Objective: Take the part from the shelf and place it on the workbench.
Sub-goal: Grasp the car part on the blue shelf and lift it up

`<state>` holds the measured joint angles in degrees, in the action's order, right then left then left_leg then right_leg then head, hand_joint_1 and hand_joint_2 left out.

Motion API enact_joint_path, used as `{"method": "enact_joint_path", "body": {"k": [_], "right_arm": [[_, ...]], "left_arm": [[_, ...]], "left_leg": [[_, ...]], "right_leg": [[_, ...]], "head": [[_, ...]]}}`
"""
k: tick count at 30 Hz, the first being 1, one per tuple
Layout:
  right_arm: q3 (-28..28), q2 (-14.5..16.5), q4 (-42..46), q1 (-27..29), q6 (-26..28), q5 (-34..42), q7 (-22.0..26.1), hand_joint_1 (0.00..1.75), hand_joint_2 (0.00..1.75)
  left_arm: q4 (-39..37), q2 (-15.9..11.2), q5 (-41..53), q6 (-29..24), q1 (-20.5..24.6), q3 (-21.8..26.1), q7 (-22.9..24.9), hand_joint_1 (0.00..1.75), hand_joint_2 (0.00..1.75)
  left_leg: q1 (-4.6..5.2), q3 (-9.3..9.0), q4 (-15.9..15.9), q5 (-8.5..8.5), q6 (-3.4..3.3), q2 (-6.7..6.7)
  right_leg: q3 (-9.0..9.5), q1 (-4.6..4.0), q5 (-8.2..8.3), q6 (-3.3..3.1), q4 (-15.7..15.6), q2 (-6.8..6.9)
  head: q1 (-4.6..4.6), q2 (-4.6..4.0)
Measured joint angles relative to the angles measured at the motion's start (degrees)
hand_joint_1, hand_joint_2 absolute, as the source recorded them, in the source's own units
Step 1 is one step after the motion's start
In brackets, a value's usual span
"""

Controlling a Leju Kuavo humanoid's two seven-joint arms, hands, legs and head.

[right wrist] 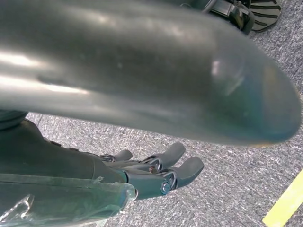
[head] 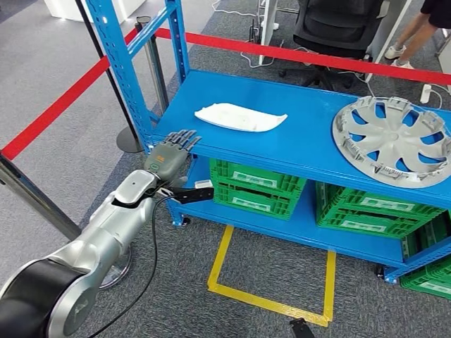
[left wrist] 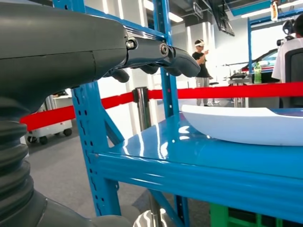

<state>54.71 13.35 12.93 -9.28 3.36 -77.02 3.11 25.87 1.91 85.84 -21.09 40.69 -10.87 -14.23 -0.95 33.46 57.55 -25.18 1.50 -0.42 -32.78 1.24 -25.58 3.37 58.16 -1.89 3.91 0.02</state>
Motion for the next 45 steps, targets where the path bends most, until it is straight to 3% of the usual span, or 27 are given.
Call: {"method": "enact_joint_path", "body": {"k": [12,26,30,34,45], "right_arm": [[0.0,0.0,-0.1,0.3,0.0,1.1,0.0,0.00,0.00],[-0.1,0.0,-0.1,0.7,0.5,2.8,0.1,0.00,0.00],[-0.3,0.0,-0.1,0.7,0.7,3.1,0.0,0.00,0.00],[-0.4,0.0,-0.1,0.8,1.0,3.5,-0.2,0.00,0.00],[-0.4,0.0,-0.1,0.8,1.3,4.0,-0.2,0.00,0.00]], "left_arm": [[2.7,0.6,-2.1,2.2,0.3,-5.5,-2.4,0.00,1.75],[11.2,-0.3,-8.0,4.0,0.8,-15.8,1.4,0.00,1.75],[12.8,-1.1,-8.5,1.1,1.4,-18.0,2.9,0.00,1.75],[14.1,-1.8,-9.0,-1.4,1.9,-19.4,3.9,0.00,1.75],[14.3,-2.1,-12.4,0.7,3.0,-20.6,3.4,0.00,1.75]], "left_leg": [[0.01,0.01,0.0,0.02,0.01,0.00],[0.01,0.02,0.0,0.03,0.00,0.00],[0.01,0.02,0.0,0.03,0.00,0.00],[0.01,0.02,0.0,0.05,0.01,0.00],[0.01,0.02,0.0,0.06,0.01,0.00]], "right_leg": [[0.00,0.02,0.00,0.00,0.0,0.01],[0.01,0.02,0.00,0.00,0.0,0.01],[0.01,0.02,0.01,0.00,0.0,0.01],[0.00,0.01,0.01,0.00,0.0,0.01],[0.00,0.02,0.01,0.00,0.0,0.01]], "head": [[-0.02,0.00],[-0.02,0.00],[-0.02,0.00],[-0.01,0.00],[-0.01,0.00]]}}
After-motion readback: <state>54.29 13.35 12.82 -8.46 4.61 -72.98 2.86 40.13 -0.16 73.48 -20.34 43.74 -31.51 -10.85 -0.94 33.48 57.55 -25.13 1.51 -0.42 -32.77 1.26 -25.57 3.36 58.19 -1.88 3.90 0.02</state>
